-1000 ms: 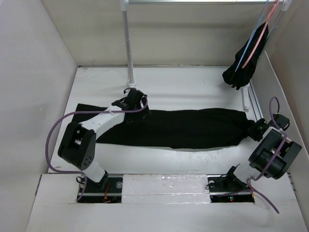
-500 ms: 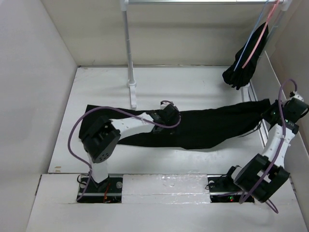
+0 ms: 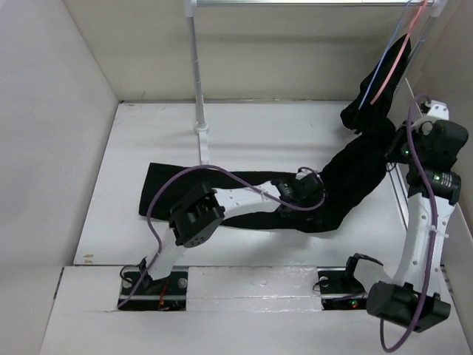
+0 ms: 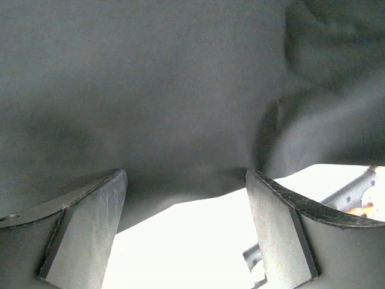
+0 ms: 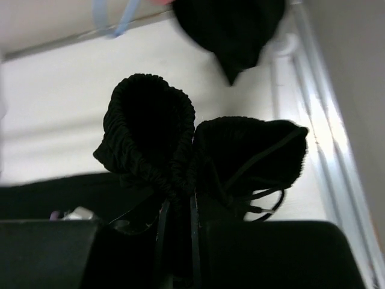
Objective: Place the trousers on the hanger
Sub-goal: Fold the trousers at the center of the board.
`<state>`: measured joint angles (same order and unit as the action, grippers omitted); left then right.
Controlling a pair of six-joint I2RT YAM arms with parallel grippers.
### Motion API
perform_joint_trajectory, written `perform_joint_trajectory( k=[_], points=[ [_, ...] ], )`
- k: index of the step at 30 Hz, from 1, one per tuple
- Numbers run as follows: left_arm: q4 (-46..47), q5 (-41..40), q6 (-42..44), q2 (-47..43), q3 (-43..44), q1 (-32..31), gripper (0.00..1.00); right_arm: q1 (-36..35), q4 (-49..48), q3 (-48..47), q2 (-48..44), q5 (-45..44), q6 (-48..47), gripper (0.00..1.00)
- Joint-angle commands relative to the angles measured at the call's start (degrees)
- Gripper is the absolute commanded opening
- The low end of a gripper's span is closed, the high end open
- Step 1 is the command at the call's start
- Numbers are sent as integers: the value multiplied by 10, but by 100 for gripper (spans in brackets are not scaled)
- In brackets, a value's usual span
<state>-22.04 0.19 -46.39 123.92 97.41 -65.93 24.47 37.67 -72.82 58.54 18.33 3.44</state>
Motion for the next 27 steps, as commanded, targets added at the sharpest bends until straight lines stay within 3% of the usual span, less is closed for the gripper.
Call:
perform_joint_trajectory(
  k=[1, 4, 6, 10, 11, 16, 18, 27],
  points=[
    [-37, -33, -12, -118, -45, 37, 77, -73, -7, 14, -30, 22, 16, 0],
    [-39, -76, -6, -259, -128, 90, 77, -124, -40, 43, -55, 39, 64, 0],
    [-50, -103, 4, -367, -168, 128, 77, -214, -76, 70, -65, -14, 96, 0],
    [-56, -89, 40, -521, -227, 266, 77, -400, -140, 66, -17, -108, 183, 0],
    [-59, -69, 49, -563, -224, 328, 77, -475, -149, 54, 1, -127, 193, 0],
    [-93, -5, 110, -591, -124, 476, 77, -642, -229, -68, 155, -218, 242, 0],
    [-96, 75, 122, -595, -102, 545, 78, -680, -240, -128, 254, -239, 247, 0],
    [-131, 6, 153, -604, 10, 557, 79, -826, -253, -497, 598, -195, 289, 2]
  ],
)
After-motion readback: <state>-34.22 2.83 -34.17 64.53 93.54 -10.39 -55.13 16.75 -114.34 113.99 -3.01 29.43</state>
